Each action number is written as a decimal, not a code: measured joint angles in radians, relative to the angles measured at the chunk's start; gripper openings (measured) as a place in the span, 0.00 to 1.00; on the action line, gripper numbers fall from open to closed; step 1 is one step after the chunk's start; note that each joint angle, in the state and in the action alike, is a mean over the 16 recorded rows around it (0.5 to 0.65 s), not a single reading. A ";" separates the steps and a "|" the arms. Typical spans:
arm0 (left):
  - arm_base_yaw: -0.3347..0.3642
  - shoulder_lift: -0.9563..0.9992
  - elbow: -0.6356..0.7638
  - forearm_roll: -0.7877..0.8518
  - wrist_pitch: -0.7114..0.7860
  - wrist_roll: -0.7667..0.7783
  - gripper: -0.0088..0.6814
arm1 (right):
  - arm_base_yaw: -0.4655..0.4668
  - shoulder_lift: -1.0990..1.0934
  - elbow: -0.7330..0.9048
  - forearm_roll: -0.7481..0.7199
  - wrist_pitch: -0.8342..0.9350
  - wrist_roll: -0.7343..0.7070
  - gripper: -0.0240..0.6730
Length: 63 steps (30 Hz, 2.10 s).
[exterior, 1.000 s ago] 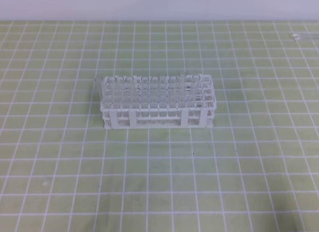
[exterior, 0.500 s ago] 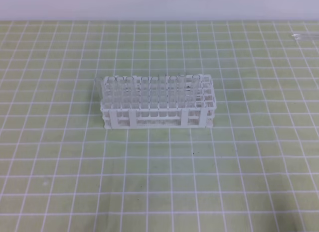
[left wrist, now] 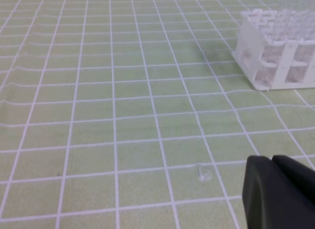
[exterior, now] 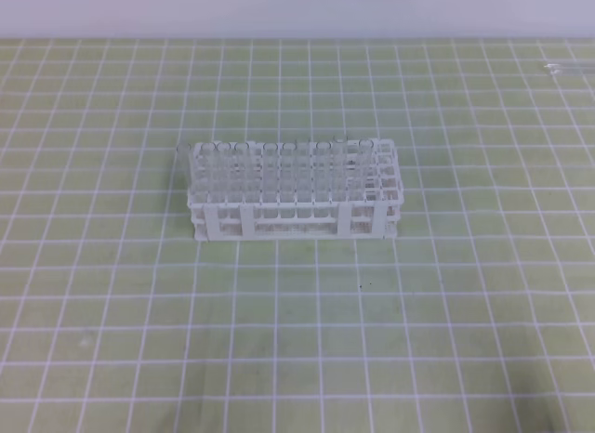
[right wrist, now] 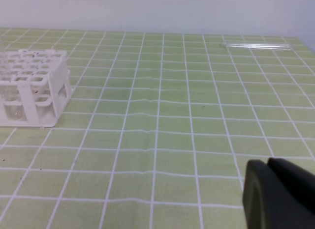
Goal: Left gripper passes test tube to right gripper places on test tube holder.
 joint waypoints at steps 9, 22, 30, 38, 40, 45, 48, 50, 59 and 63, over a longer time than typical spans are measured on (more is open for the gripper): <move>0.000 -0.007 0.005 0.000 -0.005 0.000 0.01 | 0.000 0.000 0.000 0.000 0.000 0.000 0.01; 0.000 -0.009 0.007 0.000 -0.008 0.001 0.01 | 0.000 0.001 0.000 0.000 0.000 0.000 0.01; 0.000 -0.004 0.003 0.000 -0.003 0.001 0.01 | 0.000 0.001 0.000 0.000 0.000 0.000 0.01; 0.000 0.002 -0.001 0.000 0.001 0.002 0.01 | 0.000 0.001 0.000 0.000 0.000 0.000 0.01; 0.000 -0.002 0.001 0.000 0.000 0.002 0.01 | 0.000 0.001 0.000 0.000 0.000 0.000 0.01; 0.000 -0.005 0.004 0.000 -0.002 0.001 0.01 | 0.000 0.002 0.000 0.000 0.000 0.000 0.01; 0.000 -0.005 0.005 0.000 -0.004 0.001 0.01 | 0.000 0.002 0.000 0.000 0.000 0.000 0.01; 0.000 -0.007 0.007 0.000 -0.006 0.001 0.01 | 0.000 0.002 0.000 0.000 0.000 0.000 0.01; 0.000 -0.007 0.007 0.000 -0.007 0.001 0.01 | 0.000 0.002 0.000 0.000 0.000 0.000 0.01; 0.000 -0.005 0.005 0.000 -0.006 0.001 0.01 | 0.000 0.002 0.000 0.000 0.000 0.000 0.01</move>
